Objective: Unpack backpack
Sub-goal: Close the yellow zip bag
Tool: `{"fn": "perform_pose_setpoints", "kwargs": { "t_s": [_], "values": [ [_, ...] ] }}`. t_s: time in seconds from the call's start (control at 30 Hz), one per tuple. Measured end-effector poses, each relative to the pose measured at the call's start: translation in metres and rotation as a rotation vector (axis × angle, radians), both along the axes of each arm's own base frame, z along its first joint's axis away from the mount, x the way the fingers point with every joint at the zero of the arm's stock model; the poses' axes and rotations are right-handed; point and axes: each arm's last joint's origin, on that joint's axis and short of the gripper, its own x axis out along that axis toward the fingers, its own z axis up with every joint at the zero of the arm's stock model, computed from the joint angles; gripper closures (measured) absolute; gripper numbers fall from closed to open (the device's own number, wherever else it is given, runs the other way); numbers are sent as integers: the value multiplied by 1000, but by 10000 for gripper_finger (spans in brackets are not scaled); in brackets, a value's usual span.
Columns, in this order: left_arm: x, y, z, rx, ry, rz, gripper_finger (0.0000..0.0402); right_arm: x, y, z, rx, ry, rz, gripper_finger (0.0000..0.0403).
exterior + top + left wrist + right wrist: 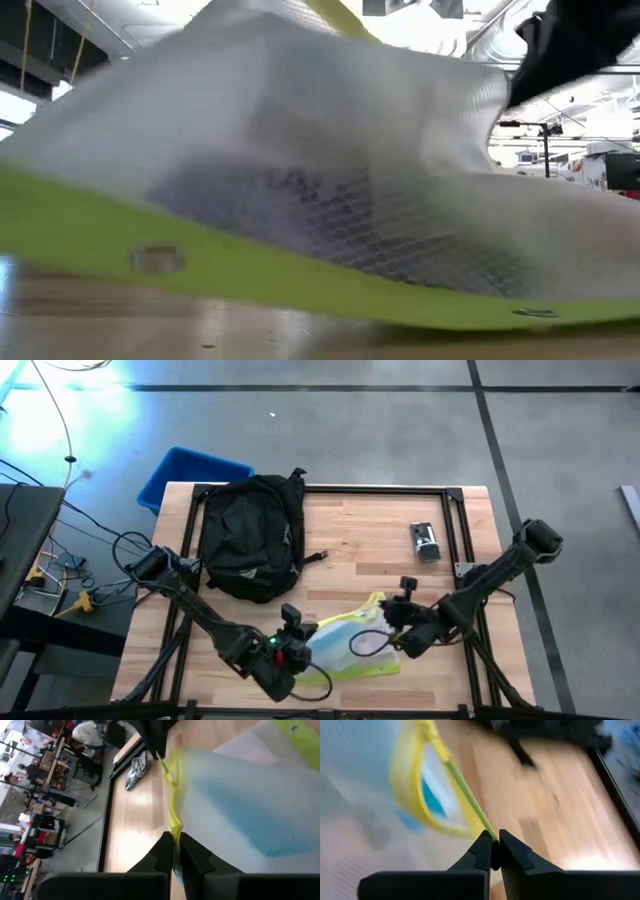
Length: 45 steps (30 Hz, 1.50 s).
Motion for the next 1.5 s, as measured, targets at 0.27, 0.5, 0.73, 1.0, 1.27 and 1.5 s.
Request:
{"fn": "perform_pose_setpoints", "kwargs": {
  "t_s": [0.27,0.5,0.73,1.0,1.27,1.5],
  "values": [
    [-25,-7,11,65,-66,44,401,-52,-7,-6,-92,97,-186,402],
    [-51,-7,17,83,-134,101,401,-89,-2,0,-119,93,-258,403],
    [-58,1,15,81,-188,171,401,-110,2,7,-120,2,-285,403],
    [-28,47,25,323,-306,330,401,-100,-14,34,-150,-189,-225,403],
    [12,121,37,440,-207,553,401,-92,-57,92,-274,-424,-224,403],
    [27,126,76,345,-253,588,401,-90,-59,121,-333,-413,-146,403]
  ]
}}
